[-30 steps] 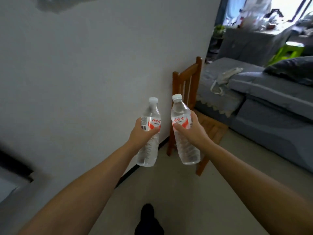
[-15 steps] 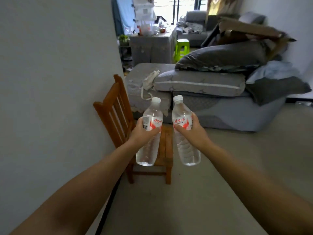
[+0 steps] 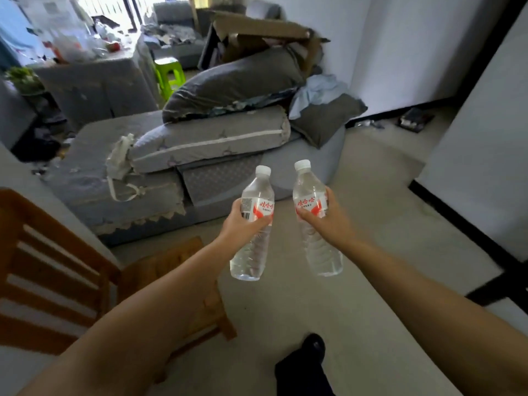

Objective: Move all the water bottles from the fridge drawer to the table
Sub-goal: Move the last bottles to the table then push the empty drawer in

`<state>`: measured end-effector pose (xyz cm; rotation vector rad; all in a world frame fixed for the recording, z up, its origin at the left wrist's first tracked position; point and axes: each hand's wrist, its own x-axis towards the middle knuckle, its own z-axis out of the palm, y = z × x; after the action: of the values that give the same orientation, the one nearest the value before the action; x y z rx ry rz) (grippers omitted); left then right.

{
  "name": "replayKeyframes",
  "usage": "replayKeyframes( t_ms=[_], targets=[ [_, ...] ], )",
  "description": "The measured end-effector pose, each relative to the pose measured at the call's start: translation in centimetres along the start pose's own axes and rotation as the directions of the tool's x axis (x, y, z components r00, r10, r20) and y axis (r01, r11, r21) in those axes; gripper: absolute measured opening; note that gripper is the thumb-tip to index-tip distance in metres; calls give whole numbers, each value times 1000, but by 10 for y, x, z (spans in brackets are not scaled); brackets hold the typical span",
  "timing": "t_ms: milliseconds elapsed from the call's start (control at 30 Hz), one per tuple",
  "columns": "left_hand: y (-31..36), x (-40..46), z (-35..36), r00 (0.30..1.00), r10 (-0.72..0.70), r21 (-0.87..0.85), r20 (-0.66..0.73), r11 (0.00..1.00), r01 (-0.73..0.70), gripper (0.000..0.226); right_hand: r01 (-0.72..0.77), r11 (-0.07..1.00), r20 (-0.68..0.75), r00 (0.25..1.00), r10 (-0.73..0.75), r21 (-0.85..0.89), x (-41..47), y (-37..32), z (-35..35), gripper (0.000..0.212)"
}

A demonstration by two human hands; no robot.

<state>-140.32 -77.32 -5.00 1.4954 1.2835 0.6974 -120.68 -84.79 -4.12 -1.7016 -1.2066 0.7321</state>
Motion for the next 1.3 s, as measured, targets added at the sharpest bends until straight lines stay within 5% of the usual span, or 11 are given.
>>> replayKeyframes(
  t_ms=[633, 833, 1033, 1300],
  targets=[
    [121, 337, 223, 950, 69, 141, 303, 983, -116, 53, -225, 973, -371, 901, 224, 43, 276, 101, -173, 60],
    [161, 453, 289, 842, 145, 127, 519, 961, -244, 66, -289, 952, -504, 809, 301, 105, 361, 130, -210, 69],
    [223, 550, 349, 731, 182, 131, 657, 928, -348, 67, -392, 899, -646, 637, 420, 197, 439, 143, -247, 88],
    [256, 583, 448, 527, 167, 47, 833, 928, -369, 64, -429, 852, -724, 480, 496, 300, 465, 178, -294, 89]
  ],
)
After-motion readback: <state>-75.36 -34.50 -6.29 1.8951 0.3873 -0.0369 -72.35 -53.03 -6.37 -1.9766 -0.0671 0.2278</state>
